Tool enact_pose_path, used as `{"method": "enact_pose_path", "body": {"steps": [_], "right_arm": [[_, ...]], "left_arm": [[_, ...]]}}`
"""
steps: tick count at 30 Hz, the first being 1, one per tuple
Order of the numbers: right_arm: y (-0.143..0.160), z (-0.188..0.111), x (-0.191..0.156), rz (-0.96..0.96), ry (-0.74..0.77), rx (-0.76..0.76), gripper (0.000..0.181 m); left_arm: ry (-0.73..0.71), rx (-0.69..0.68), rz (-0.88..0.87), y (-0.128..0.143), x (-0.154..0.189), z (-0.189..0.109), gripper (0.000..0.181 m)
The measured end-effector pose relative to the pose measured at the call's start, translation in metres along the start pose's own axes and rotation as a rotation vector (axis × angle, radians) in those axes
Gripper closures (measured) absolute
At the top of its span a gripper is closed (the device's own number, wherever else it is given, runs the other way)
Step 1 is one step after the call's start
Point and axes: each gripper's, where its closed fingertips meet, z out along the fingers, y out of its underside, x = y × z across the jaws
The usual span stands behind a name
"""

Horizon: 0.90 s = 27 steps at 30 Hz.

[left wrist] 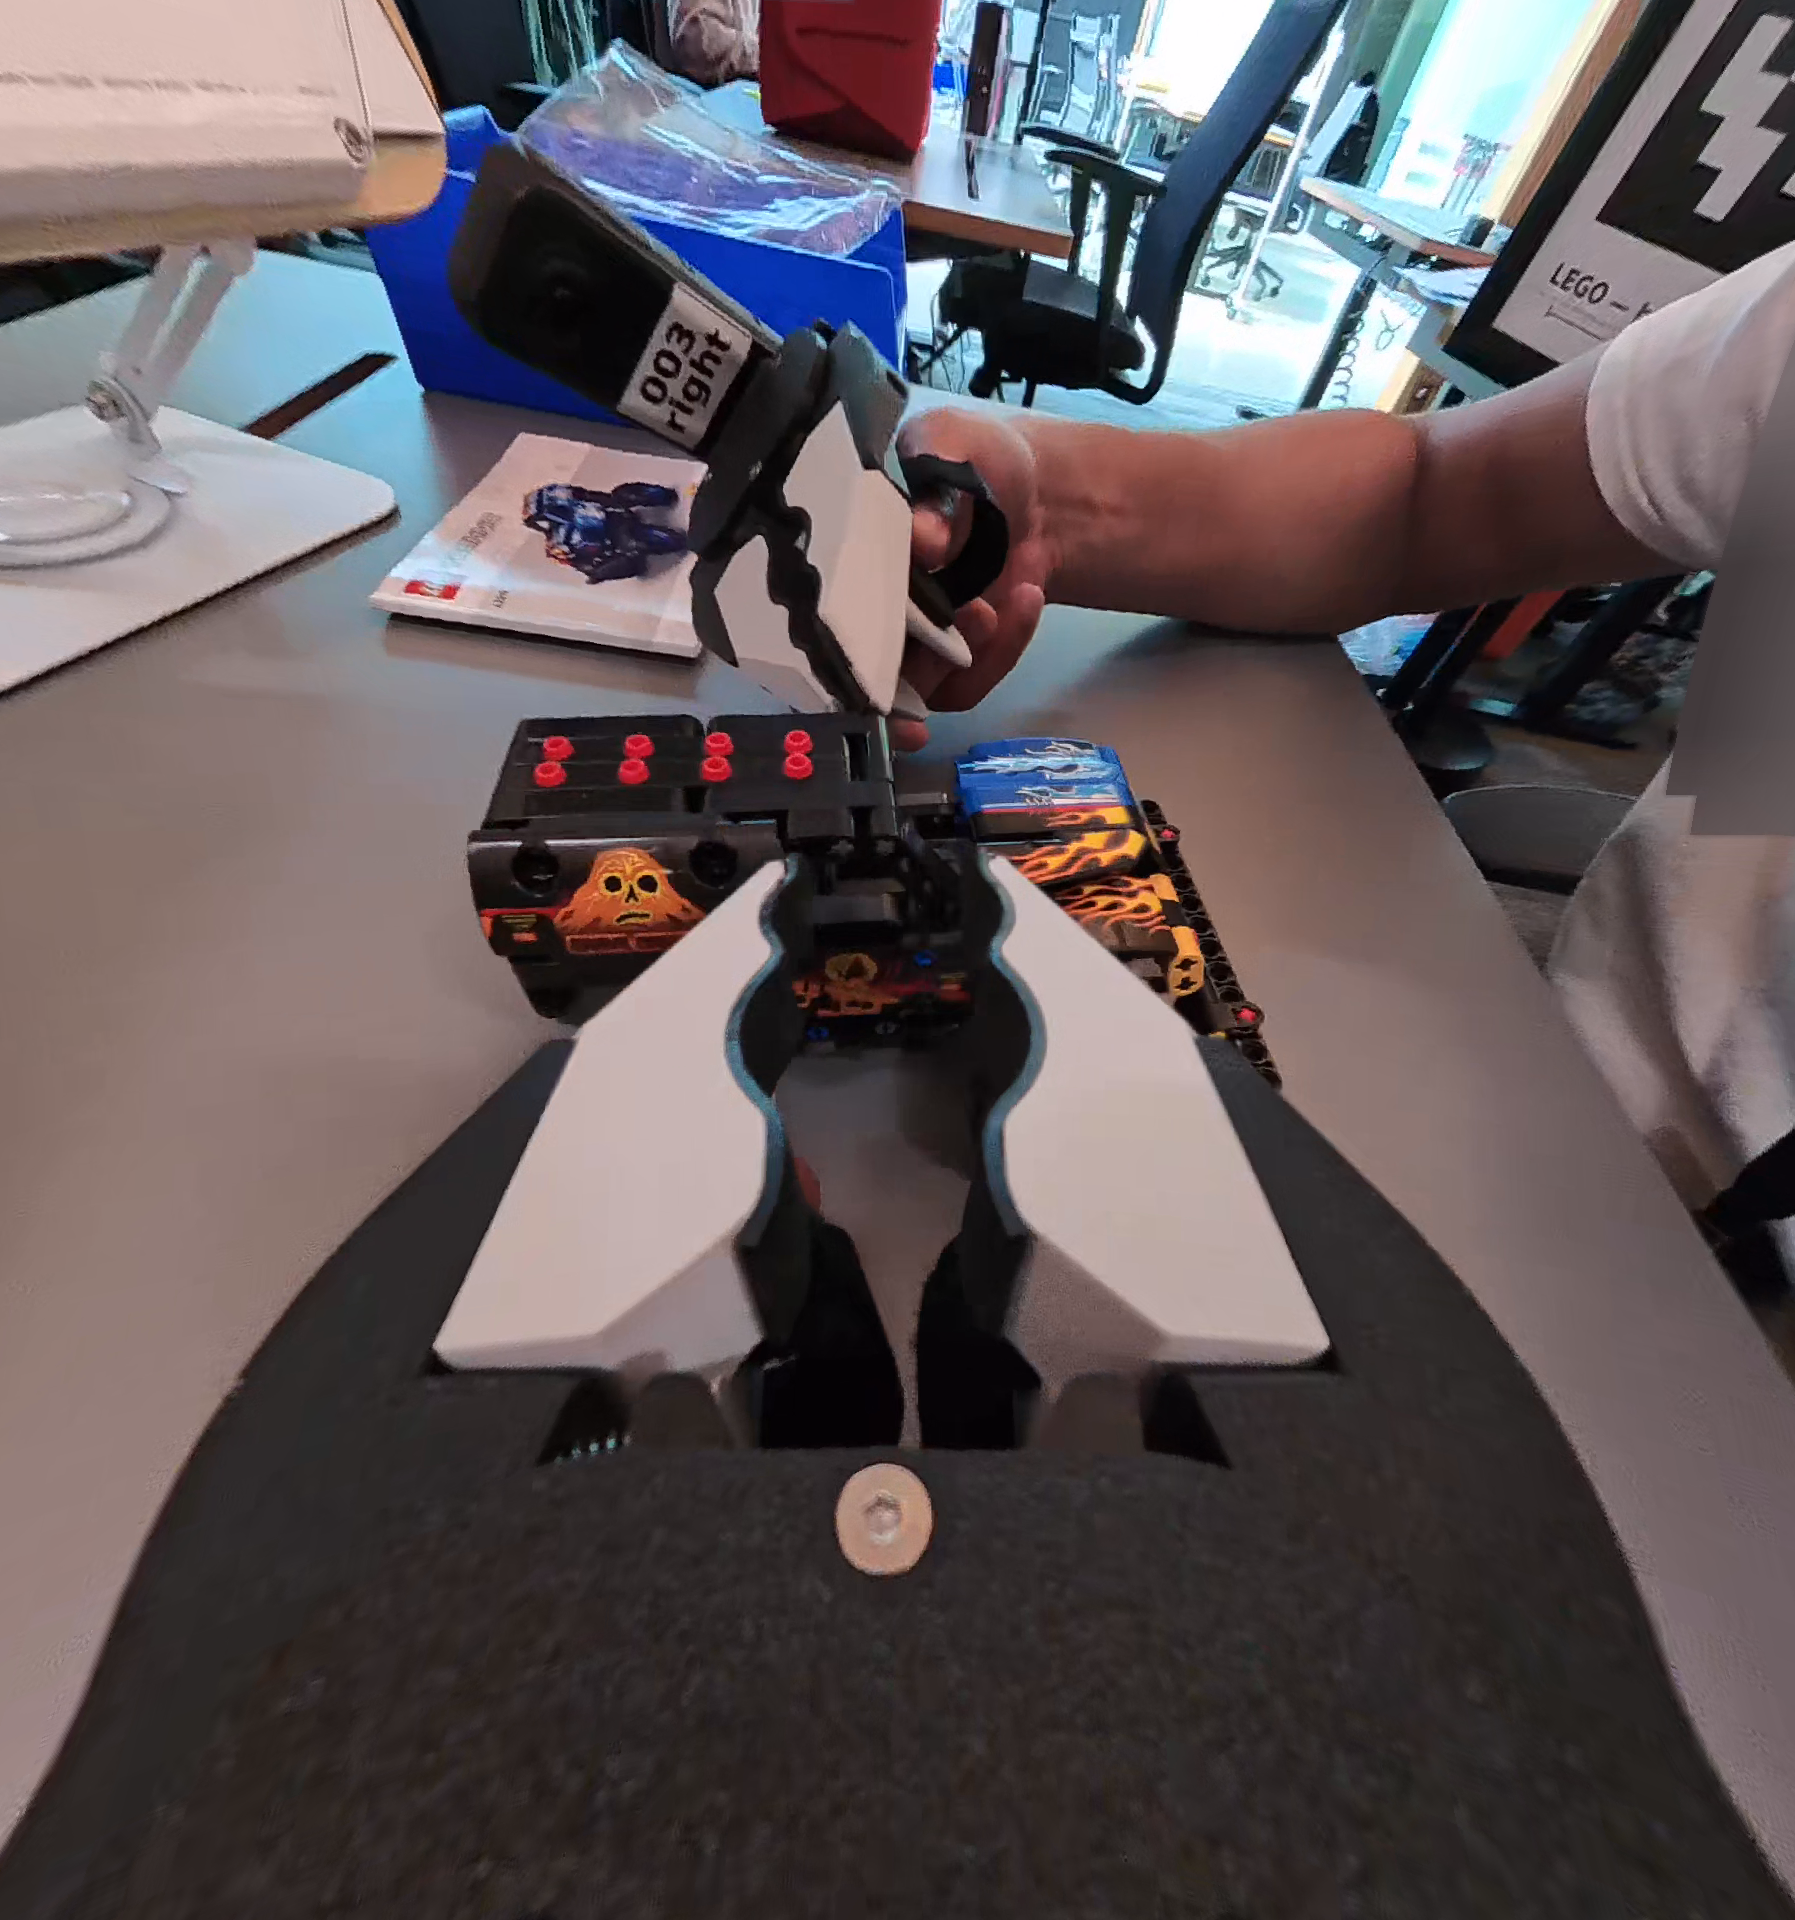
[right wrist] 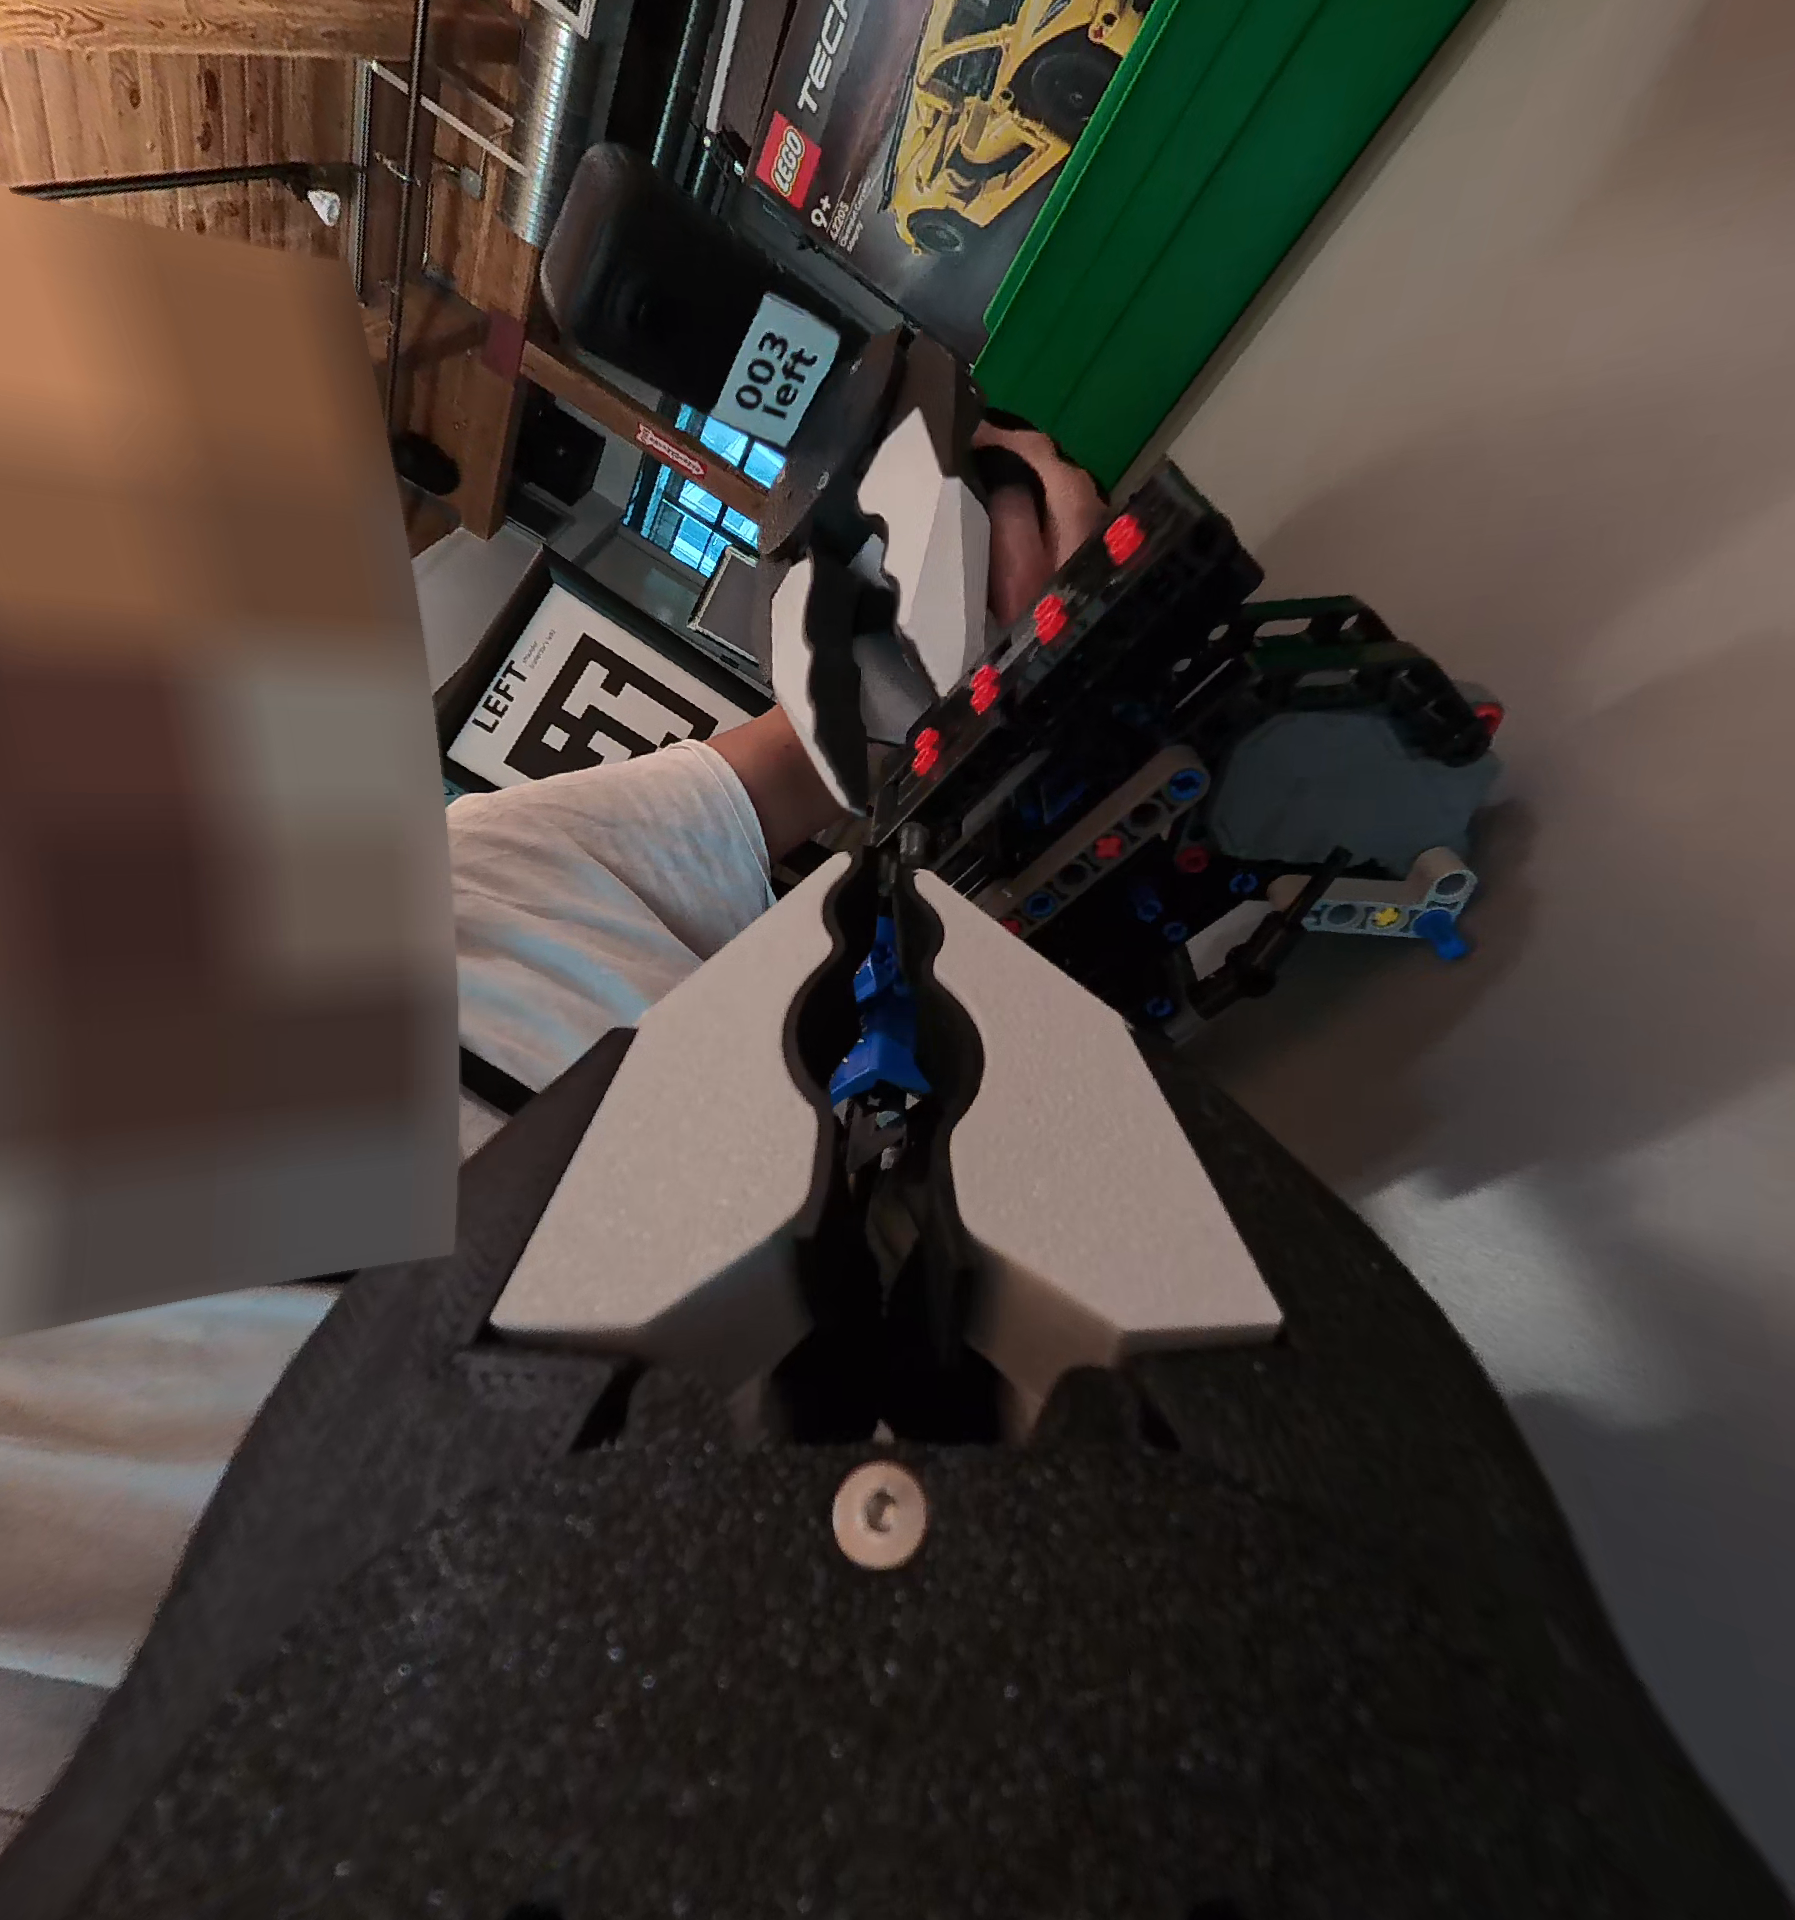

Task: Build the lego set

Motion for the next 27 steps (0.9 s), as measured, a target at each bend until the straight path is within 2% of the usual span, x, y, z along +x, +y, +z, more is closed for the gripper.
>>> {"method": "enact_pose_path", "body": {"steps": [2, 6, 15, 18, 20, 25, 27], "right_arm": [[0.000, 0.001, 0.000, -0.018, 0.011, 0.004, 0.178], [-0.001, 0.002, 0.000, -0.051, 0.045, 0.007, 0.178], [-0.003, 0.001, 0.002, -0.058, 0.077, 0.036, 0.178], [-0.006, -0.001, 0.004, 0.007, 0.046, 0.068, 0.178], [-0.005, -0.002, 0.003, 0.045, 0.016, 0.068, 0.178], [-0.001, -0.007, 0.001, -0.015, 0.058, 0.018, 0.180], [-0.013, -0.024, 0.000, -0.030, 0.072, 0.077, 0.181]], "left_arm": [[0.018, -0.020, -0.035, 0.003, 0.003, 0.003, 0.151], [-0.036, -0.039, -0.112, 0.006, -0.002, 0.010, 0.160], [0.050, 0.139, -0.442, -0.001, -0.005, 0.014, 0.168], [0.031, 0.177, -0.448, -0.002, -0.007, 0.015, 0.174], [0.073, 0.191, -0.492, -0.002, -0.007, 0.015, 0.174], [0.080, 0.177, -0.444, -0.001, -0.005, 0.015, 0.174], [0.067, 0.190, -0.455, 0.000, -0.011, 0.007, 0.174]]}}
